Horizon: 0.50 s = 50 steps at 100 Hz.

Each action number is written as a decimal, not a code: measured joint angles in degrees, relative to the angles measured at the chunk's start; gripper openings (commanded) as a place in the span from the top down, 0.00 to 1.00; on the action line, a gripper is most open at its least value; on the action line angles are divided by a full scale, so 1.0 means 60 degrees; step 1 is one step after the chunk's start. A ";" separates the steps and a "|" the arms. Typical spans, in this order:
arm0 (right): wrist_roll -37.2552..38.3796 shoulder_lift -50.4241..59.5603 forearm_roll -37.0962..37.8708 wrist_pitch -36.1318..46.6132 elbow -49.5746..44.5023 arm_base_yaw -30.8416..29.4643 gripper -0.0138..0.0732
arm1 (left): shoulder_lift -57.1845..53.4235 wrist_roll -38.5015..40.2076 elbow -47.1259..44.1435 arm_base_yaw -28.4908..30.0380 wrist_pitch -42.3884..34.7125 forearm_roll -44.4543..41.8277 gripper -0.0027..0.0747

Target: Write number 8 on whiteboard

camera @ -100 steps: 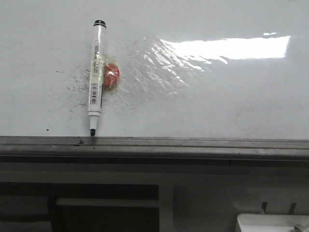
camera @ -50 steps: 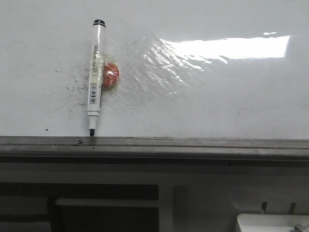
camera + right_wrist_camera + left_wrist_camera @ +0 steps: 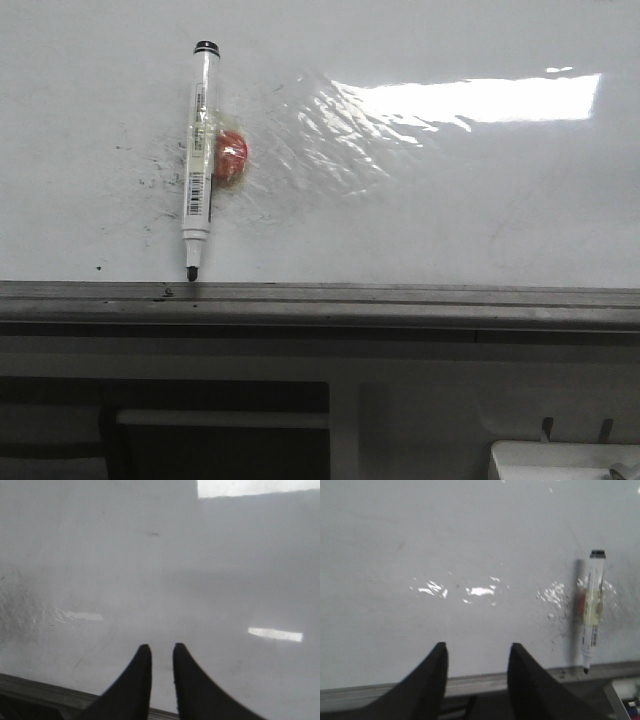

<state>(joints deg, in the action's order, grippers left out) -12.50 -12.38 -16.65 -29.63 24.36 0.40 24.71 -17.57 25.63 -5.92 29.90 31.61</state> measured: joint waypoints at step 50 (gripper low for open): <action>0.0000 -0.0475 0.0040 -0.0105 0.0098 0.1180 0.38 | 0.4324 -0.0925 0.0272 -0.5302 -0.3317 0.1198 0.47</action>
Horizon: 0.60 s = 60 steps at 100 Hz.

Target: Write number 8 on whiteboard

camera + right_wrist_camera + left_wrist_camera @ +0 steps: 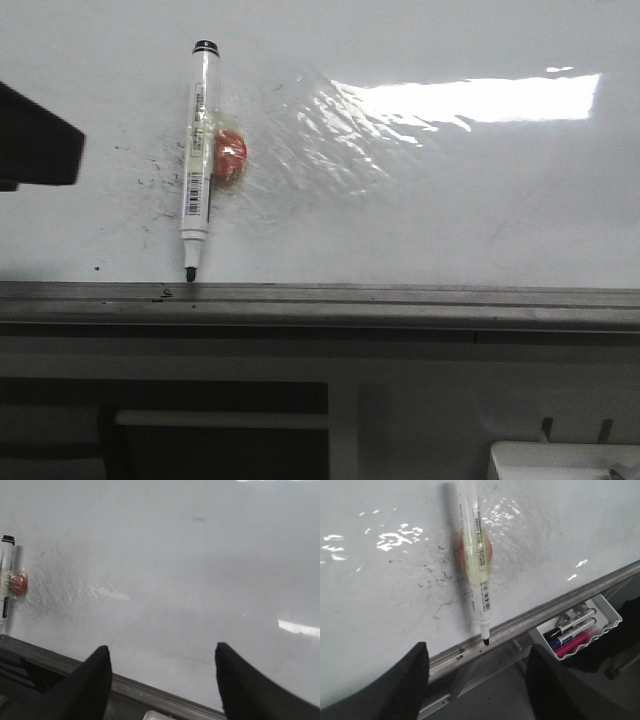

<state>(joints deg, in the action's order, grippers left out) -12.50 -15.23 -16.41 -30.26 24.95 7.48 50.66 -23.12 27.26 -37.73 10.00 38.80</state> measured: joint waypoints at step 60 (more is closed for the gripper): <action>-0.0017 -0.0035 0.0000 0.0000 0.0000 0.0000 0.38 | 0.3273 -0.0015 0.1140 -0.0687 -0.1328 0.0752 0.55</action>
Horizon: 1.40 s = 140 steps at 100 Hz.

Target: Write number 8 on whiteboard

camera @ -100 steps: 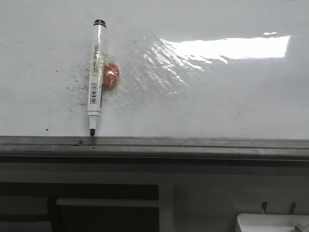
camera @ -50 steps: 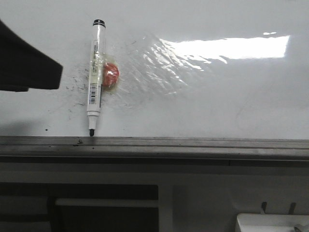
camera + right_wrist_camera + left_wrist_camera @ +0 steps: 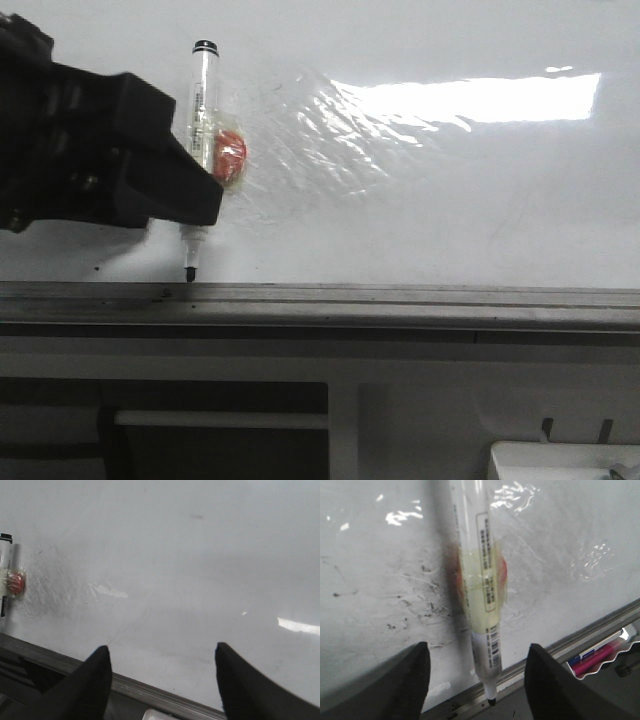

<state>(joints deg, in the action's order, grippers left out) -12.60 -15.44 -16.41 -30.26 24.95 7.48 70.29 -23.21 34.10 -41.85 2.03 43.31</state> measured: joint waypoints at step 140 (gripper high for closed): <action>-0.8437 -0.4422 -0.6507 -0.1193 0.1970 0.4007 0.38 | -0.2384 -0.4324 0.0399 -0.2949 0.2204 0.0096 0.99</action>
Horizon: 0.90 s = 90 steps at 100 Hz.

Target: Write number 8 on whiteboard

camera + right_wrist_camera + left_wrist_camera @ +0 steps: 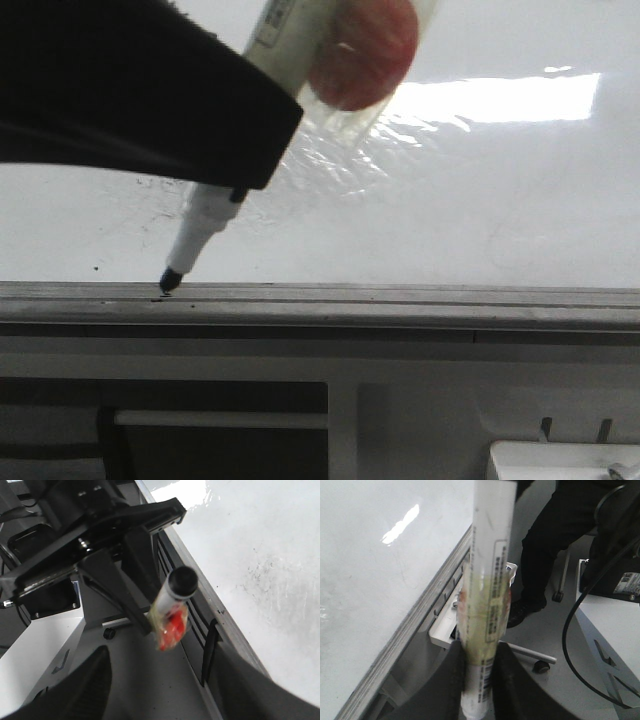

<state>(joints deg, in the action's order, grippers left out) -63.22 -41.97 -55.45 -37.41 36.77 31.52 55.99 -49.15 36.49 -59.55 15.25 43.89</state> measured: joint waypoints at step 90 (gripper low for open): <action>-0.2169 -0.1947 -0.2906 0.1167 0.0358 0.0706 0.90 | 0.0000 -0.0192 -0.0003 -0.0001 -0.0355 0.0115 0.77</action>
<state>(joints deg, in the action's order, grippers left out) -76.24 -53.65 -72.89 -30.41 38.92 35.76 55.99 -50.31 36.47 -59.55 13.12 44.58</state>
